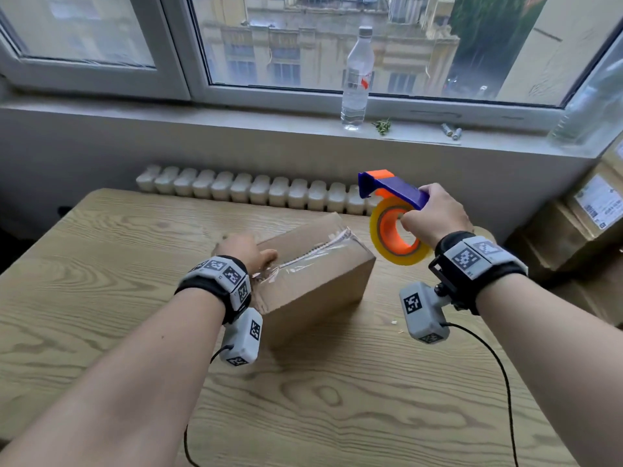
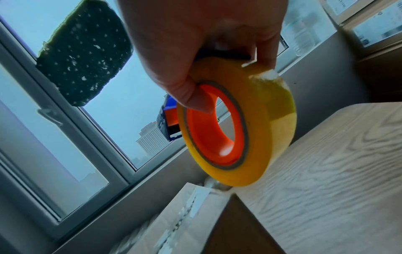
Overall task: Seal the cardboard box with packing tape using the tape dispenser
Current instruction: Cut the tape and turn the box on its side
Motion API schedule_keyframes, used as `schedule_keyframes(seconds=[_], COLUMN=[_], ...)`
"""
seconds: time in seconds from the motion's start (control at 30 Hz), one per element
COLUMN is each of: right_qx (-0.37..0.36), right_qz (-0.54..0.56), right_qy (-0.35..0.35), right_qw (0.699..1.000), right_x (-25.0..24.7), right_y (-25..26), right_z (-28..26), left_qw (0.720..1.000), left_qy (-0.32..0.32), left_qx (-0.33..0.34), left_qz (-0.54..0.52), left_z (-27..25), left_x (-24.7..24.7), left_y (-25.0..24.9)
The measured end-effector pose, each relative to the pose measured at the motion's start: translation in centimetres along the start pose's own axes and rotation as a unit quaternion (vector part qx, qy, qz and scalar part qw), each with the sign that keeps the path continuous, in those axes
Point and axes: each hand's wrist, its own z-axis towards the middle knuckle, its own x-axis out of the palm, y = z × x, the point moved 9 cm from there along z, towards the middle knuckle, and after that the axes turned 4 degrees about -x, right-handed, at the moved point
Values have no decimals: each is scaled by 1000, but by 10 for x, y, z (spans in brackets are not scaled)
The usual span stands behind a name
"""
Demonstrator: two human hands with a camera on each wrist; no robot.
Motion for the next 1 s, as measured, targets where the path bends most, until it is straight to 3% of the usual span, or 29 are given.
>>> schedule_keyframes(seconds=[0.13,0.23,0.37,0.47,0.5,0.57,0.63,0.7,0.77,0.87,1.0], right_qx=[-28,-60,-95,-113,-118,-127,-130,-127,-125,-126,-122], right_qz=[13,2,-21,-34,-36,-38,-36,-29,-21,-20,-23], right_qy=[11,34,58,75,80,87,89,90,89,83,82], right_qw=[999,998,994,990,989,987,987,987,988,988,989], right_x=[2,10,15,13,12,10,8,6,5,3,6], right_y=[25,44,59,64,66,68,71,73,75,79,85], right_z=[-7,-17,-31,-41,-45,-53,-60,-67,-74,-85,-98], left_qw=[998,993,980,979,968,918,864,829,810,793,793], left_qy=[34,97,194,159,151,197,274,326,360,360,342], left_qx=[-18,14,25,28,27,26,16,24,39,49,54], left_qz=[42,66,-27,-122,-200,-343,-422,-453,-462,-489,-502], left_z=[-4,-13,-32,-24,-18,-14,-24,-35,-44,-48,-49], left_x=[3,15,34,17,9,3,1,0,2,0,-6], left_y=[3,-13,-30,-34,-37,-48,-58,-66,-71,-68,-55])
